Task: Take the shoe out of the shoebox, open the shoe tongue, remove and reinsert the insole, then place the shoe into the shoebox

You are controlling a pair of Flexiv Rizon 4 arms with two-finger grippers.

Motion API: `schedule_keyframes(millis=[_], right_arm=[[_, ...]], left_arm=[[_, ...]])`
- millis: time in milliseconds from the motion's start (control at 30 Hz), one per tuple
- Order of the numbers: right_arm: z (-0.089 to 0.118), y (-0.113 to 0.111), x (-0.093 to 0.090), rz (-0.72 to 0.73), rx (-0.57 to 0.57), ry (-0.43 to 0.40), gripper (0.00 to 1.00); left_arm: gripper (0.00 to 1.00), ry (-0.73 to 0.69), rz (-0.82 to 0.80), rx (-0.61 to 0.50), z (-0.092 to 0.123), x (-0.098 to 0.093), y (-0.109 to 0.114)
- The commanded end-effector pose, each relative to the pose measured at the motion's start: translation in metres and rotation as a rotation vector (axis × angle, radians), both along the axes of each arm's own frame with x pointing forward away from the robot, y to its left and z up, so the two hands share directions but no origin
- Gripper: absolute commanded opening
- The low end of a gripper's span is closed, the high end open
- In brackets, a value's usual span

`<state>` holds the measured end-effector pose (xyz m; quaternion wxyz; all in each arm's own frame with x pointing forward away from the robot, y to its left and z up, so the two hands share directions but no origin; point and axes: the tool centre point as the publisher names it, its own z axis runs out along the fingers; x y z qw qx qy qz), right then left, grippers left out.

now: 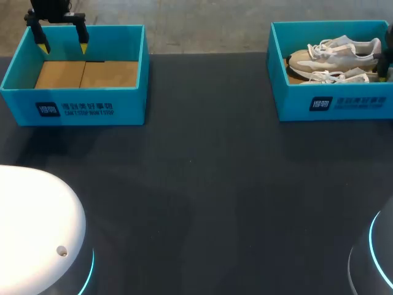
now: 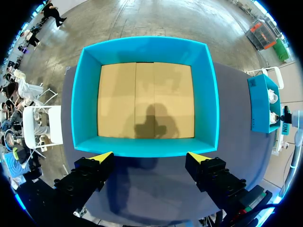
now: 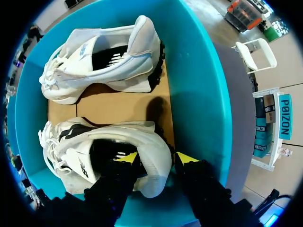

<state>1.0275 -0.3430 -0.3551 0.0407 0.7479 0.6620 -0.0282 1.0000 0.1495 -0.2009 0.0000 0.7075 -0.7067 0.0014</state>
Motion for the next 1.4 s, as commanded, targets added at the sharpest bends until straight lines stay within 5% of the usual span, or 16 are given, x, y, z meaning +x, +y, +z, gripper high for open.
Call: schedule_keyframes(millis=[33,433,600,667,733,967,1400], right_arm=[[-0.01,0.0,0.004,-0.005,0.004,0.004,0.47],[-0.027,-0.002,0.003,-0.014,-0.024,0.04,0.45],[-0.026,-0.001,0.003,-0.013,-0.046,0.044,0.2],[-0.025,-0.003,0.001,-0.021,-0.054,0.046,0.0],[-0.022,-0.004,0.0,-0.023,-0.058,0.049,0.0],[0.0,-0.003,-0.005,-0.013,-0.063,0.055,0.0],[0.09,0.002,-0.008,-0.048,-0.07,-0.024,0.0]], left_arm=[[1.0,0.001,0.0,0.001,0.0,0.0,0.0],[1.0,0.001,0.0,0.001,0.0,0.0,0.0],[1.0,0.001,0.0,0.001,0.0,0.0,0.0],[1.0,0.001,0.0,0.001,0.0,0.0,0.0],[1.0,0.001,0.0,0.001,0.0,0.0,0.0],[1.0,0.001,0.0,0.001,0.0,0.0,0.0],[1.0,0.001,0.0,0.001,0.0,0.0,0.0]])
